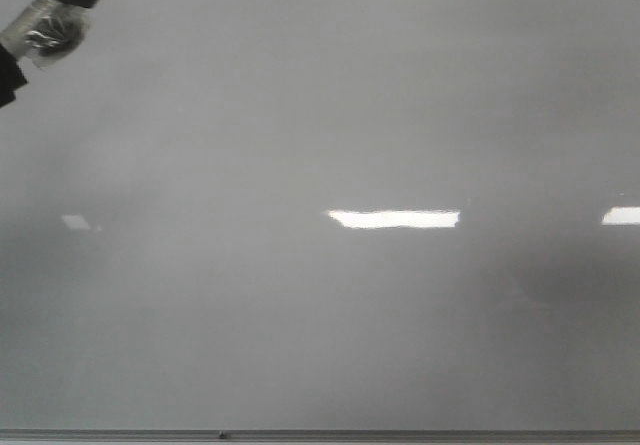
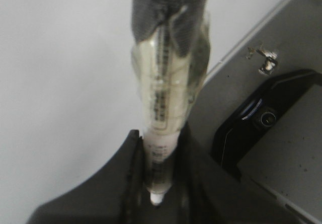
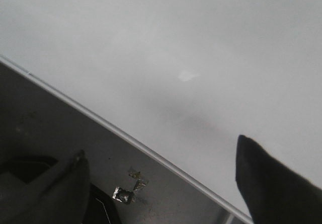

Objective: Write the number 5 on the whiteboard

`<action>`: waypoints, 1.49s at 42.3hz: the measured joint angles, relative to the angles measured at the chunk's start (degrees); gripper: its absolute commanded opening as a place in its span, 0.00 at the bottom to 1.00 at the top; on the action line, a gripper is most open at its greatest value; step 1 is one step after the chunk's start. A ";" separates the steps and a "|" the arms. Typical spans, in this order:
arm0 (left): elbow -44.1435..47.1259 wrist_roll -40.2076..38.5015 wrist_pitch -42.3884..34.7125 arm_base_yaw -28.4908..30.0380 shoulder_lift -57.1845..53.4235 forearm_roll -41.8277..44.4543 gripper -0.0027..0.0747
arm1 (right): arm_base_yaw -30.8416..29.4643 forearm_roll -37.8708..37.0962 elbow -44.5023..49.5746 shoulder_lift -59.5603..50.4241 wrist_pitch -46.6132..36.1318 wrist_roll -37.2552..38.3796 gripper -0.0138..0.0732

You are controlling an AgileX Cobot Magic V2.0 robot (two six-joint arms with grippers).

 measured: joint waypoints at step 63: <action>-7.01 7.13 -4.22 -25.90 9.11 4.78 0.20 | 25.26 11.43 -7.99 15.65 -4.41 -30.11 0.23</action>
